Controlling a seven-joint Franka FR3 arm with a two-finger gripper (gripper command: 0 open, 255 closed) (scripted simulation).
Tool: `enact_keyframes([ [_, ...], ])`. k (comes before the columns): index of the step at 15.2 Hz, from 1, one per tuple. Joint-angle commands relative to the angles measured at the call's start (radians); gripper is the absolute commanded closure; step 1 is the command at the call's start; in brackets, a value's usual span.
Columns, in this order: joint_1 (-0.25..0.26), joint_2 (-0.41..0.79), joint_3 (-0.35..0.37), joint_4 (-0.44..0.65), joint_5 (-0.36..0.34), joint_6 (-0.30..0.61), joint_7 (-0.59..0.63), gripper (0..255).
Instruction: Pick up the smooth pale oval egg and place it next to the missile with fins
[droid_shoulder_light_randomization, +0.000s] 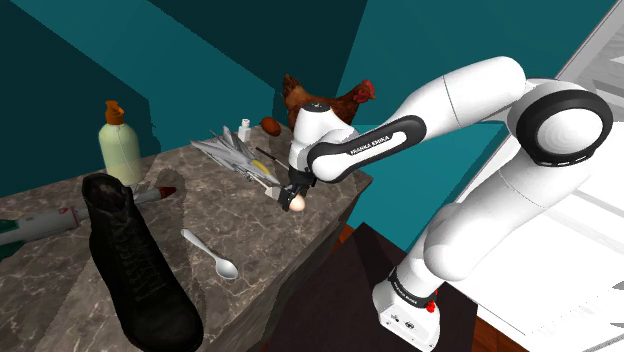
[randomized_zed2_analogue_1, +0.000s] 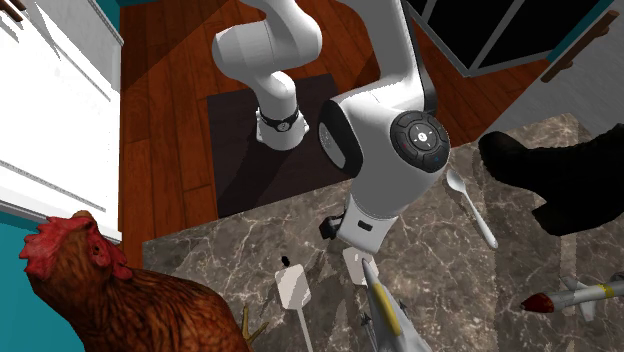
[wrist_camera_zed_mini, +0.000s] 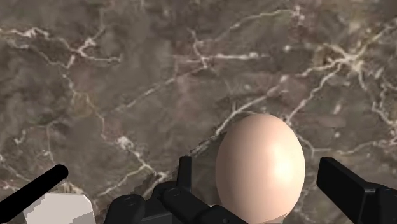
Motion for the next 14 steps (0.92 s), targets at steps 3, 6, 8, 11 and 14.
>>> enact_keyframes([
  [3, 0.0, 0.0, 0.0, 0.0, 0.0, 0.0, 0.0, 255],
  [6, 0.0, 0.0, 0.0, 0.0, 0.0, 0.0, 0.0, 255],
  [8, 0.0, 0.0, 0.0, 0.0, 0.0, 0.0, 0.0, 255],
  [11, 0.0, 0.0, 0.0, 0.0, 0.0, 0.0, 0.0, 255],
  [14, 0.002, -0.021, -0.002, 0.01, 0.007, -0.03, -0.007, 255],
])
